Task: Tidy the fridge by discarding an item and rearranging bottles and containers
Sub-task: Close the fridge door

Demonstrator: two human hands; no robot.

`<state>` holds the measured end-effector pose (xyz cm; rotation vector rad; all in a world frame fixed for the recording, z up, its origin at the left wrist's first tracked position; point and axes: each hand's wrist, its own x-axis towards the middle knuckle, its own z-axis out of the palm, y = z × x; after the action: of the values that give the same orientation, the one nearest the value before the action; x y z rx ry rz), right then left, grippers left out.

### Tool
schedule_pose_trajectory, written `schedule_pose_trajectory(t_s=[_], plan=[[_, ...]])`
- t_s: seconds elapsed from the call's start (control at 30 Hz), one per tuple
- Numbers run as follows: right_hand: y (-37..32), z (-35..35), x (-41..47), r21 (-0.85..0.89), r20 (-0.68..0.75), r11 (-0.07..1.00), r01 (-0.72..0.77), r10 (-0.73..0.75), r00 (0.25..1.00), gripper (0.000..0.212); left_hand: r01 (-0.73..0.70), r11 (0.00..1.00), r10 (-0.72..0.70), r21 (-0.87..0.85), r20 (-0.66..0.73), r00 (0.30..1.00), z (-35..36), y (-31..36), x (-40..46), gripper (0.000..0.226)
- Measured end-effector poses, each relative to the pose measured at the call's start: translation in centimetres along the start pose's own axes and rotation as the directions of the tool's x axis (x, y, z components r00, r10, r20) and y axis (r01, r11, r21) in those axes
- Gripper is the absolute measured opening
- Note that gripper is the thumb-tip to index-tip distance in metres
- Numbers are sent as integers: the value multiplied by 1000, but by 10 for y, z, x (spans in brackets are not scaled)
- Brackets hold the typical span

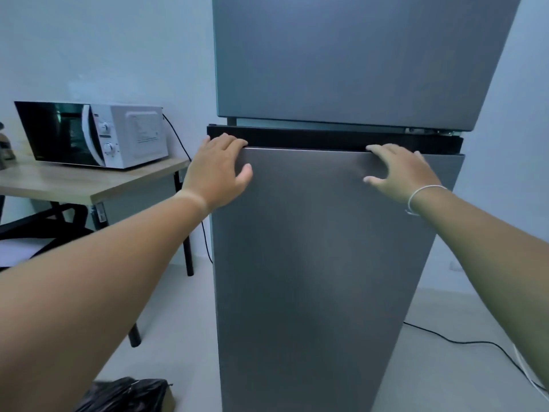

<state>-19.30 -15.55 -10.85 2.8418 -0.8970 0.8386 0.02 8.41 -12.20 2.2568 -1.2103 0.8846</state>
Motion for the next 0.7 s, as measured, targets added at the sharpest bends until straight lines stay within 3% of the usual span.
schedule_pose_trajectory(t_s=[0.2,0.7], plan=[[-6,28,24,43,-157,998,-40,47,986,59,29,999,-29,-27,10,1000,33,-13,29,54],[-12,42,36,17,-223,995,-99,100,970,59,-17,999,14,35,76,997,54,-29,52,71]])
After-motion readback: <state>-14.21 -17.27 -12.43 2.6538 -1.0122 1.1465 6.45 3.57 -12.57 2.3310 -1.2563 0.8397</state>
